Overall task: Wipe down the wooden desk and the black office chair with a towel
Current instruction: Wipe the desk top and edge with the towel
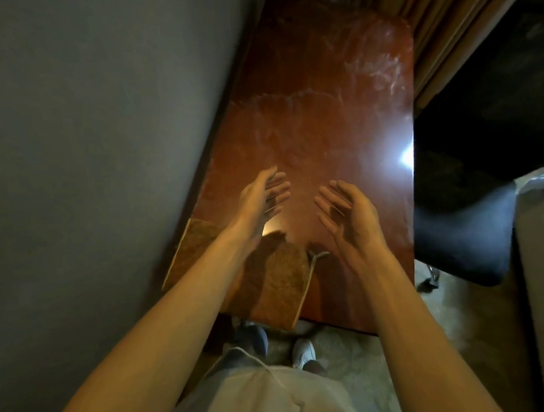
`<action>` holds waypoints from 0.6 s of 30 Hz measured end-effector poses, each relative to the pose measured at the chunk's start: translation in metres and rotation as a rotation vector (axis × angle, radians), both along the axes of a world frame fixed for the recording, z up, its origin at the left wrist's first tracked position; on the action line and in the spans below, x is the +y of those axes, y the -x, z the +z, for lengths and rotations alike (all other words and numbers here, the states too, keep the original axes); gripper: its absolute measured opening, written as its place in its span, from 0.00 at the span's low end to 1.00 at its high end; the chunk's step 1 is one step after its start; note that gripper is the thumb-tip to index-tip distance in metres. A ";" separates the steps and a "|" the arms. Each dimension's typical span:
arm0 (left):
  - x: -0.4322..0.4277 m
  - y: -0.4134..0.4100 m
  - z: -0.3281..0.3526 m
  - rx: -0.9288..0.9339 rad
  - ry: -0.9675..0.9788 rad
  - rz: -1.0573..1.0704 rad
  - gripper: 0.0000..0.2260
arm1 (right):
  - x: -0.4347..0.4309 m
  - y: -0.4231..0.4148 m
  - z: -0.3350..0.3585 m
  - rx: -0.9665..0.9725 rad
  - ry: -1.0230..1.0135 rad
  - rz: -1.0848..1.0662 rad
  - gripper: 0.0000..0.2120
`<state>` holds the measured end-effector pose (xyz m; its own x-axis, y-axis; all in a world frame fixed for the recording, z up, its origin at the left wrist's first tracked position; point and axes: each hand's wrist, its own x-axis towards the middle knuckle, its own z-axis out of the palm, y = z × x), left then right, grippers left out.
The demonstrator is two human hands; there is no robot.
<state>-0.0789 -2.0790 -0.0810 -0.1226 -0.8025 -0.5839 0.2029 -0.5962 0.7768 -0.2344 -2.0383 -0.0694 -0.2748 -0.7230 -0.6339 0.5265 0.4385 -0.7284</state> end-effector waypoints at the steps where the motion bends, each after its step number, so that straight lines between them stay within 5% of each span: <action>1: -0.006 -0.001 -0.002 0.002 -0.009 -0.015 0.14 | -0.004 -0.001 0.000 0.007 -0.003 -0.026 0.15; 9: -0.019 -0.002 -0.033 0.025 -0.111 -0.113 0.13 | -0.001 0.001 -0.016 0.041 -0.062 -0.159 0.09; 18: -0.005 -0.023 -0.053 -0.018 -0.156 -0.039 0.15 | 0.000 -0.011 -0.065 0.066 -0.179 -0.024 0.06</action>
<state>-0.0561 -2.0841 -0.1337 -0.1408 -0.6966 -0.7035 0.1640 -0.7172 0.6773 -0.2237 -2.0388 -0.1342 -0.3359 -0.5932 -0.7316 0.4920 0.5519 -0.6734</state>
